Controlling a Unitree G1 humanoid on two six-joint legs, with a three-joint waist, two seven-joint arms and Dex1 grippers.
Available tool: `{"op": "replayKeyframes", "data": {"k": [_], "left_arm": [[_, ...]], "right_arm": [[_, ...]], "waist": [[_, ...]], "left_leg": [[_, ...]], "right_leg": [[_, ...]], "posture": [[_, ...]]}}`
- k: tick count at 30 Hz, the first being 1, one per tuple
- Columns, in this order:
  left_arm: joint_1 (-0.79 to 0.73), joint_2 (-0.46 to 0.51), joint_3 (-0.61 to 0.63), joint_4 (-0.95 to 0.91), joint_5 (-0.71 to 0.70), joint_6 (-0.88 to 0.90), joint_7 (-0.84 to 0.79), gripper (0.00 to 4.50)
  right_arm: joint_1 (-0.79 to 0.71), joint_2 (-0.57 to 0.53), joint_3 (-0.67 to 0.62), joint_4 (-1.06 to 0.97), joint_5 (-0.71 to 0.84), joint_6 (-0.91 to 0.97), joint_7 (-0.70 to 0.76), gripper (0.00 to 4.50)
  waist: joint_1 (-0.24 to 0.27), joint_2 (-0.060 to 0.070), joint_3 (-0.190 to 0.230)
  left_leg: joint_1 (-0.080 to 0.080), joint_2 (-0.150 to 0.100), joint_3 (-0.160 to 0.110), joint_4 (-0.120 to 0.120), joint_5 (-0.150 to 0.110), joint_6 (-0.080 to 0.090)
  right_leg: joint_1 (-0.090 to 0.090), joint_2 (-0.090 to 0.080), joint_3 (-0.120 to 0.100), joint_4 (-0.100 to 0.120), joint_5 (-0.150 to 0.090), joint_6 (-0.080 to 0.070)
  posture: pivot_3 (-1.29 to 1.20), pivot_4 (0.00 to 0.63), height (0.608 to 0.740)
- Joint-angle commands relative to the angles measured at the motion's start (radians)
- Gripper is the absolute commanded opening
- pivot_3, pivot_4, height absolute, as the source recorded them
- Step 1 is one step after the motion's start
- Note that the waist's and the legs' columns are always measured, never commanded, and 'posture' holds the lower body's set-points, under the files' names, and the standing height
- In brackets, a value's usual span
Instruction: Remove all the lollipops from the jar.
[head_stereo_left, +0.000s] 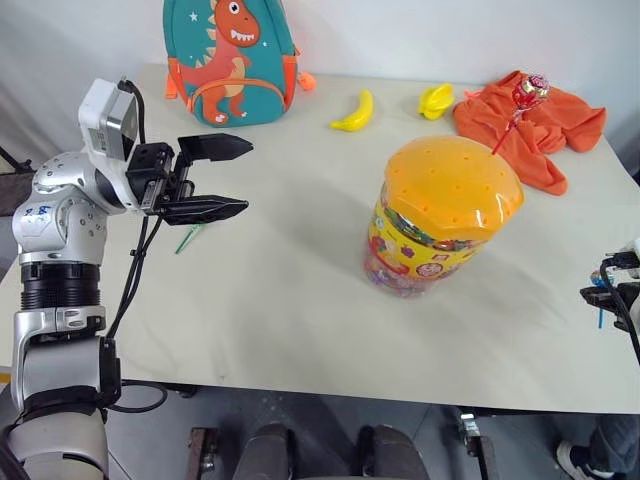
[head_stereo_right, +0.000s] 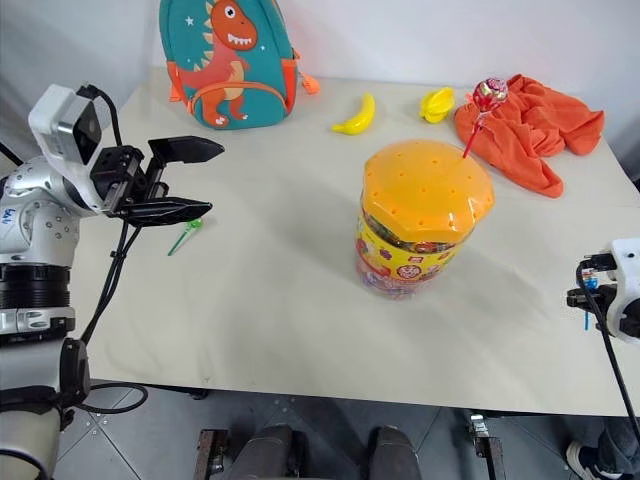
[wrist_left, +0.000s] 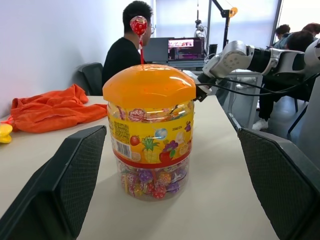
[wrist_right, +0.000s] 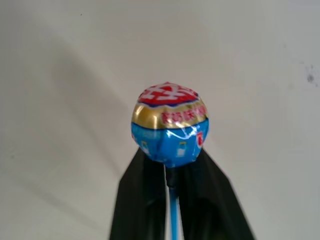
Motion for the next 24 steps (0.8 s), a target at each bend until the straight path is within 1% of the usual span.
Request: {"op": "replayKeyframes", "data": {"k": [1,5,6,9,10,13,16,19,24], "left_arm": [[0.009,0.03,0.022,-0.055,-0.031,0.01,-0.086,4.5],[0.015,0.034,0.024,-0.064,-0.037,0.016,-0.081,4.5],[0.016,0.034,0.024,-0.064,-0.038,0.017,-0.081,4.5],[0.014,0.03,0.022,-0.062,-0.038,0.017,-0.079,4.5],[0.013,0.028,0.022,-0.063,-0.039,0.017,-0.078,4.5],[0.008,0.022,0.021,-0.058,-0.04,0.015,-0.079,4.5],[0.002,0.019,0.02,-0.05,-0.037,0.011,-0.079,4.5],[-0.001,0.015,0.019,-0.048,-0.036,0.007,-0.078,4.5],[-0.002,0.004,0.021,-0.06,-0.038,0.005,-0.065,4.5]], "right_arm": [[0.019,-0.008,-0.065,-0.077,0.009,0.022,0.038,1.49],[0.056,-0.035,-0.139,-0.154,0.019,0.055,0.089,2.78],[0.065,-0.042,-0.16,-0.176,0.023,0.066,0.105,3.2],[0.091,-0.062,-0.212,-0.229,0.025,0.078,0.155,4.25],[0.091,-0.072,-0.237,-0.249,0.033,0.075,0.18,4.46],[0.026,-0.099,-0.291,-0.293,0.096,0.062,0.257,4.46],[-0.099,-0.099,-0.287,-0.322,0.176,0.028,0.298,4.46],[-0.23,-0.087,-0.224,-0.328,0.243,0.023,0.306,4.46],[-0.48,-0.019,-0.05,-0.272,0.303,-0.037,0.322,4.46]], "waist": [[0.001,0.0,0.0],[0.005,0.0,0.0],[0.005,0.0,0.0],[0.004,0.0,0.0],[0.004,0.0,0.0],[0.002,0.0,0.0],[0.0,0.0,0.0],[-0.002,0.0,0.0],[-0.001,0.0,0.0]], "left_leg": [[0.0,0.0,0.0,0.0,0.0,0.0],[0.0,0.0,0.0,0.0,0.0,0.0],[0.0,0.0,0.0,0.0,0.0,0.0],[0.0,0.0,0.0,0.0,0.0,0.0],[0.0,0.0,0.0,0.0,0.0,0.0],[0.0,0.0,0.0,0.0,0.0,0.0],[0.0,0.0,-0.001,0.0,0.0,0.0],[0.001,0.0,-0.002,0.0,0.0,0.0],[0.0,0.0,-0.002,0.0,0.0,0.0]], "right_leg": [[0.0,0.0,0.0,0.0,0.0,0.0],[0.0,0.0,0.0,0.0,0.0,0.0],[0.0,0.0,0.0,0.0,0.0,0.0],[0.0,0.0,0.0,0.0,0.0,0.0],[0.0,0.0,0.0,0.0,0.0,0.0],[0.0,0.0,0.001,-0.001,0.0,0.0],[0.0,0.0,0.001,-0.001,0.0,0.0],[0.0,0.0,0.001,-0.001,0.0,0.0],[0.0,0.0,0.001,-0.002,0.0,0.0]], "posture": [[0.0,0.15,0.74],[0.0,0.15,0.74],[0.0,0.15,0.74],[0.0,0.15,0.74],[0.0,0.15,0.74],[0.0,0.15,0.74],[0.0,0.15,0.74],[0.0,0.15,0.74],[0.0,0.15,0.74]]}}
